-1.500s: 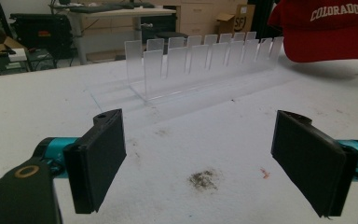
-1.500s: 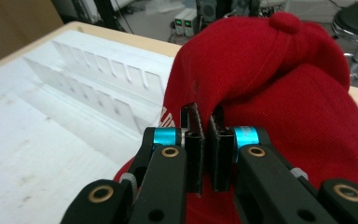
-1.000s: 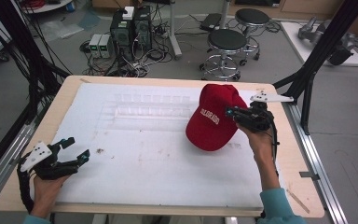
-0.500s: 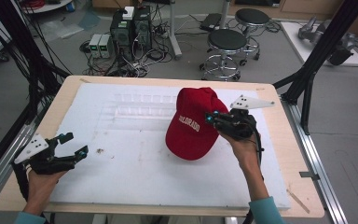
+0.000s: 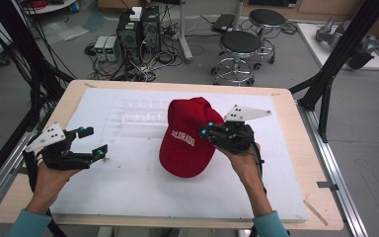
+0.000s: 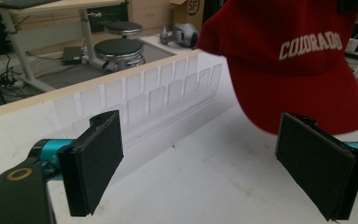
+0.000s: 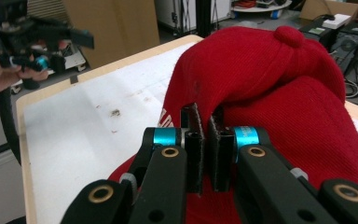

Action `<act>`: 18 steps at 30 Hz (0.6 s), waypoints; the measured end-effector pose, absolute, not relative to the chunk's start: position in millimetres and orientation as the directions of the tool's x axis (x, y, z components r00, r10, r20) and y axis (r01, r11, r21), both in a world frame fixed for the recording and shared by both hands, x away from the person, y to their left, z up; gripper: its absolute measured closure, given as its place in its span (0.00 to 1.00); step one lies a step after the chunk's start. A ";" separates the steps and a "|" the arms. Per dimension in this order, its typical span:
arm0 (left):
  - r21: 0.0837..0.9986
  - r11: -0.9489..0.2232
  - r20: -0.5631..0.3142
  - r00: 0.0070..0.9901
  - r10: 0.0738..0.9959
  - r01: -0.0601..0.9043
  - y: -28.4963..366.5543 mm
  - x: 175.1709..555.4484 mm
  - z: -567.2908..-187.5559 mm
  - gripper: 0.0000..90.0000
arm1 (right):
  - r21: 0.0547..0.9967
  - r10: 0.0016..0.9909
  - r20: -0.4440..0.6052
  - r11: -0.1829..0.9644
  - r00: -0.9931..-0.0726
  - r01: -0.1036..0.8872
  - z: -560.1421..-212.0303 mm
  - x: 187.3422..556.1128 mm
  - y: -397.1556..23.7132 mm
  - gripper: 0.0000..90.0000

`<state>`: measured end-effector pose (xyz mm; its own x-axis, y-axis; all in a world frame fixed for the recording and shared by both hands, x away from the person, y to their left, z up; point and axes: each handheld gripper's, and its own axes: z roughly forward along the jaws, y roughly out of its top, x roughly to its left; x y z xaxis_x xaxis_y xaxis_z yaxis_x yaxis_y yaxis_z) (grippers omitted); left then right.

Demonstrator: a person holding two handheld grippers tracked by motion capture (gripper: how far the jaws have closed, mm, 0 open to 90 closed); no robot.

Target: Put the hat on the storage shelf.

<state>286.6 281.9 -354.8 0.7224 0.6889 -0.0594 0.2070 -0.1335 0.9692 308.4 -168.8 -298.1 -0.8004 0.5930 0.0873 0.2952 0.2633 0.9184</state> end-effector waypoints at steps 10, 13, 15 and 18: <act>0.968 -0.142 -0.086 0.805 0.587 0.207 259.1 304.2 -328.4 0.14 | 0.919 0.562 0.084 0.276 -0.823 0.282 -299.6 307.7 -156.4 0.97; 0.968 -0.150 -0.082 0.820 0.566 0.200 249.5 308.8 -322.1 0.14 | 0.921 0.548 0.086 0.274 -0.832 0.276 -299.1 307.8 -151.1 0.97; 0.971 -0.145 -0.083 0.833 0.547 0.192 242.8 311.9 -317.5 0.13 | 0.922 0.536 0.080 0.280 -0.840 0.267 -298.6 308.1 -147.2 0.97; 0.972 -0.151 -0.076 0.844 0.531 0.182 232.6 315.6 -311.0 0.12 | 0.921 0.526 0.080 0.286 -0.847 0.264 -297.9 308.3 -143.7 0.97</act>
<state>315.6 232.6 -311.0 0.8441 0.5307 -0.0761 0.1824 -0.1508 0.9716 308.3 -143.7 -297.9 -0.8468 0.5258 0.0799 0.2642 0.2855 0.9212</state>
